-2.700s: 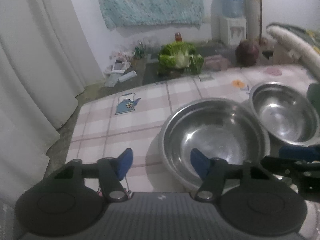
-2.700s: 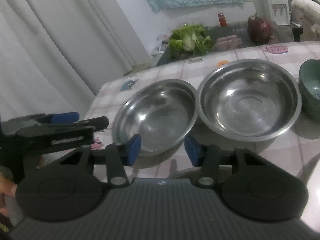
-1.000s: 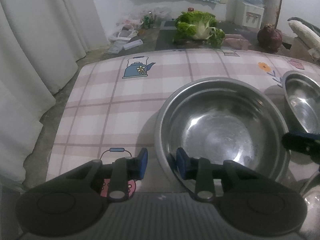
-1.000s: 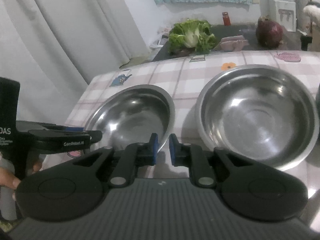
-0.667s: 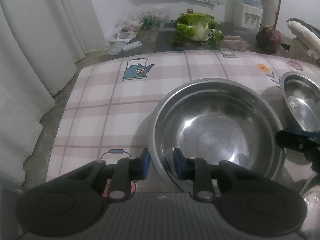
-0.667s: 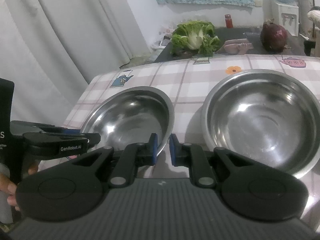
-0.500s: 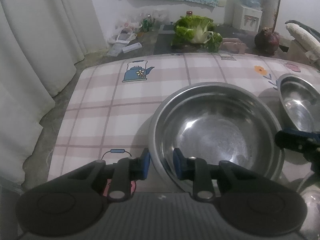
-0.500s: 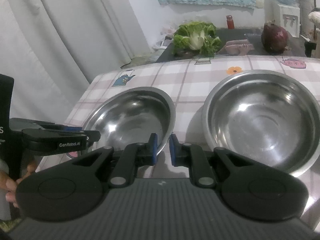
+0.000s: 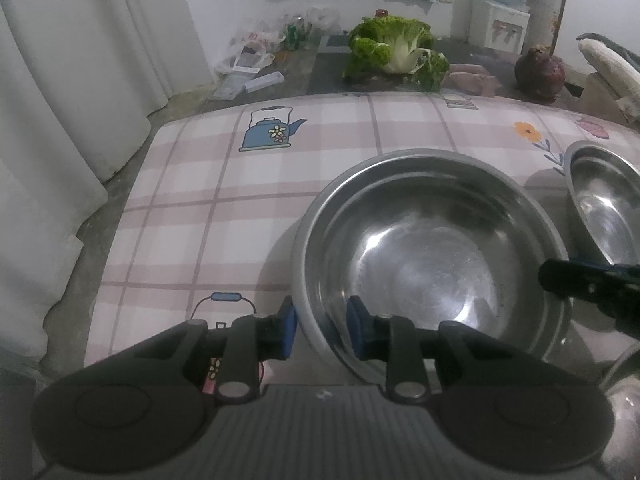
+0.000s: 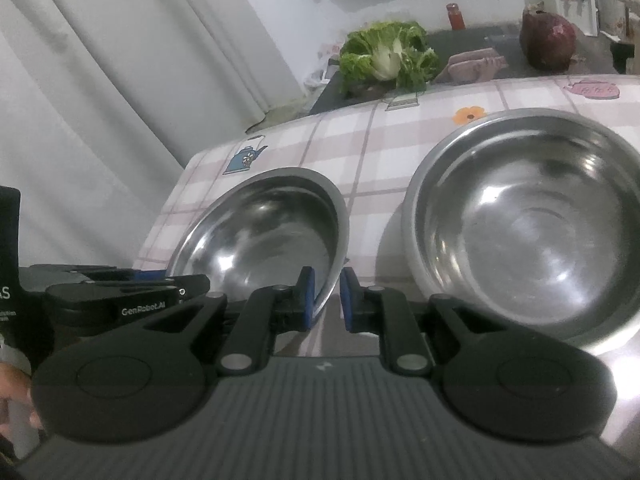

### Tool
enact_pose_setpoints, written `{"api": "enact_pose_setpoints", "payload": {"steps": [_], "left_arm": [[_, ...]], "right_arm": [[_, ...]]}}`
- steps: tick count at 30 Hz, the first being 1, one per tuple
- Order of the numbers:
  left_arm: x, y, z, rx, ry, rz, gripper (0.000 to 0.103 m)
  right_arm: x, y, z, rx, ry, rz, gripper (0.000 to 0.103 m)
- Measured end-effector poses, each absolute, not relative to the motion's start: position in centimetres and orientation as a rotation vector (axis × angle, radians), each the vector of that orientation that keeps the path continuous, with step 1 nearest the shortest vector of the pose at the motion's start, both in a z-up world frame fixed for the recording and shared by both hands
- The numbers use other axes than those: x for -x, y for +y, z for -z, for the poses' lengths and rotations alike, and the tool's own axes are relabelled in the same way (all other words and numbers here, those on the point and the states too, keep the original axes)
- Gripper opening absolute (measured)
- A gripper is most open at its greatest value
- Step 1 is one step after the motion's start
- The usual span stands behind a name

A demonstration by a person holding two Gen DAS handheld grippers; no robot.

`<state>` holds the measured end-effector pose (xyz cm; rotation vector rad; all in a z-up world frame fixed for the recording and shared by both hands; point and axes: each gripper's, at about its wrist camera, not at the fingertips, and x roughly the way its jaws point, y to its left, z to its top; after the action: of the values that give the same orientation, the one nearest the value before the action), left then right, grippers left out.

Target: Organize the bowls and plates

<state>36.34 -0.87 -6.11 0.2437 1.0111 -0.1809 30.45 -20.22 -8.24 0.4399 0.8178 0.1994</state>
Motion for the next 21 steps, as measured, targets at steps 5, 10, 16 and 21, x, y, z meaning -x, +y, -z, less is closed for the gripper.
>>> {"api": "enact_pose_setpoints", "payload": {"steps": [5, 10, 16, 21], "left_arm": [[-35.7, -0.7, 5.8, -0.240, 1.003, 0.195, 0.027], [-35.0, -0.9, 5.0, -0.245, 0.990, 0.204, 0.027], [-33.8, -1.9, 3.3, -0.244, 0.960, 0.222, 0.027], [-32.7, -3.4, 1.4, -0.252, 0.929, 0.245, 0.027]], "right_arm": [[-29.8, -20.2, 8.0, -0.416, 0.804, -0.200, 0.013], [-28.9, -20.5, 6.9, -0.405, 0.780, -0.213, 0.013], [-27.7, -21.7, 5.6, -0.404, 0.752, -0.220, 0.013], [-26.3, -23.3, 4.3, -0.426, 0.719, -0.216, 0.013]]}}
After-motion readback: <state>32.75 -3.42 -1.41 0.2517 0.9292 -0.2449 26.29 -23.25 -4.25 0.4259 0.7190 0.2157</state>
